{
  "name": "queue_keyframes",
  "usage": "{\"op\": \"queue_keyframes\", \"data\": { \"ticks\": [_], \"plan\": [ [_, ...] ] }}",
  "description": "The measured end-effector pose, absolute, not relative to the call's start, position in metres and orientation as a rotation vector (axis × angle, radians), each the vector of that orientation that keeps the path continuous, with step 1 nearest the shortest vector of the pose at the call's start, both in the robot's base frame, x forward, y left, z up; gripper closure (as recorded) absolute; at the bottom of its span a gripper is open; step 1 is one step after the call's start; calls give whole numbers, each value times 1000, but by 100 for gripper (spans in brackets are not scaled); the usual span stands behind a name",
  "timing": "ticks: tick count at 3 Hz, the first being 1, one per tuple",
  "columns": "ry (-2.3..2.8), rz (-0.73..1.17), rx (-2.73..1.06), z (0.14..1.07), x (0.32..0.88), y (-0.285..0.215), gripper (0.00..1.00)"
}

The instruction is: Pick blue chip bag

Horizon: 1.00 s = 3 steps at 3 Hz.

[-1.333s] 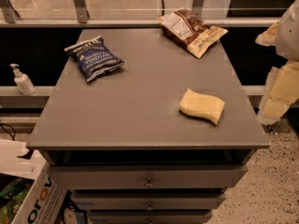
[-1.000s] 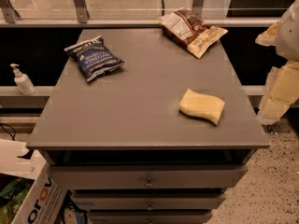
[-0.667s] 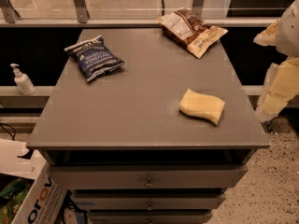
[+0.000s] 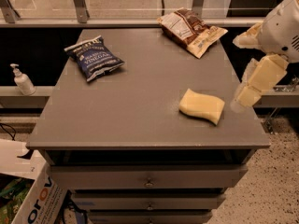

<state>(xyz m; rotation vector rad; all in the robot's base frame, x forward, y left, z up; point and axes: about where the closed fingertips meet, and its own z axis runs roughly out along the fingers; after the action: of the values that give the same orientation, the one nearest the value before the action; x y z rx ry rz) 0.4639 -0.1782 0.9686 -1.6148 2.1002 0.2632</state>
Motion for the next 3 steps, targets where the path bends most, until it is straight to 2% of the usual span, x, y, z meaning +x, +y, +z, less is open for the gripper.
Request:
{"op": "queue_keyframes", "data": {
  "ticks": [2,3],
  "plan": [
    [1909,349,-1545,983,480,-99,0],
    [1908,349,-1545,983,480,-99,0]
  ]
}}
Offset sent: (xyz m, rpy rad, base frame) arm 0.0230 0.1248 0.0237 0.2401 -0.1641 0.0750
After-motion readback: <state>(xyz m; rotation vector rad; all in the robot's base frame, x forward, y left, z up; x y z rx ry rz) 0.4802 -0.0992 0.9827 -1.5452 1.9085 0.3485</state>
